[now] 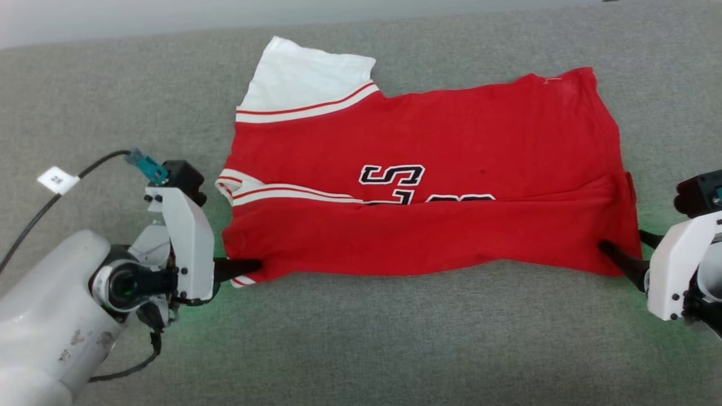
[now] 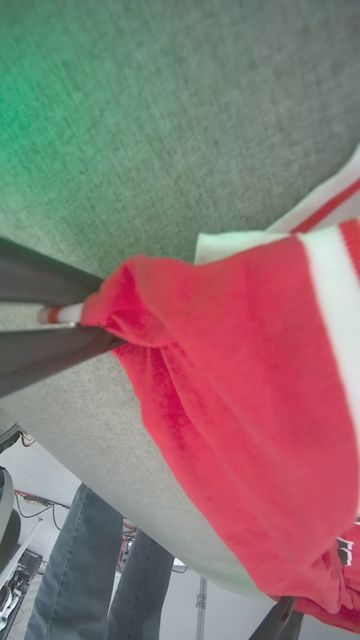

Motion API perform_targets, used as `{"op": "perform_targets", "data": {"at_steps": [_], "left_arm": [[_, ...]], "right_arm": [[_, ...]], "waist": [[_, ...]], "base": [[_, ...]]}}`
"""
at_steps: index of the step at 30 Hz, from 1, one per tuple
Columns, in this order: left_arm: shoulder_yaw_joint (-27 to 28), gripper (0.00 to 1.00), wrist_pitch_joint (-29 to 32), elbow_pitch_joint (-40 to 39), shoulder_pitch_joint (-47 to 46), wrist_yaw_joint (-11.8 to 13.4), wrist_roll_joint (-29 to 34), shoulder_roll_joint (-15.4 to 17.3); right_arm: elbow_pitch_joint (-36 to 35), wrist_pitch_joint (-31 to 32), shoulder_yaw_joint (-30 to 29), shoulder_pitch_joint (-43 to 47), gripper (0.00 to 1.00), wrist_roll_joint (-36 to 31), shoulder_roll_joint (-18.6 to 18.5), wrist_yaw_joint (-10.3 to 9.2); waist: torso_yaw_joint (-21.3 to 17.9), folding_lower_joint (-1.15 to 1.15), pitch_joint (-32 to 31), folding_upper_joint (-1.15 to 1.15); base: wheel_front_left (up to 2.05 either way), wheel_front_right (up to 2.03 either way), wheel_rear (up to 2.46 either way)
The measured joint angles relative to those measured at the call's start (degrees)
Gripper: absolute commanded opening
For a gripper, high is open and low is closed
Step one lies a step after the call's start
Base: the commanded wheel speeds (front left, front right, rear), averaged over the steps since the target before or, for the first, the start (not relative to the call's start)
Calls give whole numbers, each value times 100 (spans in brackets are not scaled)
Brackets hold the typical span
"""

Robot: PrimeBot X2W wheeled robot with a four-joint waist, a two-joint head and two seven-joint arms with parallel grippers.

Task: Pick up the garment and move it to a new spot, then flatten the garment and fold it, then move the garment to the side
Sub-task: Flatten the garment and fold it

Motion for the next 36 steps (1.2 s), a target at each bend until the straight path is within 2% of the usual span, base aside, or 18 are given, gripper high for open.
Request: {"op": "perform_targets", "data": {"at_steps": [5,6,7,8,15,20,25,31,36], "left_arm": [[12,0,-80,1,-36,-48,2,-82],[15,0,-92,0,-38,-52,4,-94],[12,0,-108,1,-46,-56,9,-105],[19,0,-120,1,-49,-58,9,-119],[81,0,-269,-96,43,-111,-20,-44],[223,0,-338,-530,381,-141,-242,335],[287,0,-419,-1233,792,-148,-350,765],[267,0,-544,-2147,1309,27,-404,1138],[277,0,-624,-2657,1591,207,-438,1368]], "right_arm": [[237,222,1,-112,100,-212,96,2],[290,230,-12,-113,55,-211,122,2],[303,259,11,-116,30,-213,119,2],[330,249,2,-134,0,-213,118,2],[428,43,-32,-160,0,-169,179,2],[210,49,54,-38,0,-12,40,1],[-209,178,279,257,0,303,-341,2],[-460,234,298,547,0,598,-744,2],[-553,257,258,730,0,675,-866,2]], "waist": [[91,0,58,0],[109,0,67,0],[126,0,74,0],[142,0,79,0],[151,0,55,0],[127,0,-12,0],[133,0,-67,0],[148,0,-106,0],[159,0,-153,0]], "base": [[0,0,0],[0,0,0],[0,0,0],[0,0,0],[0,0,0],[0,0,0],[0,0,0],[0,0,0],[0,0,0]]}}
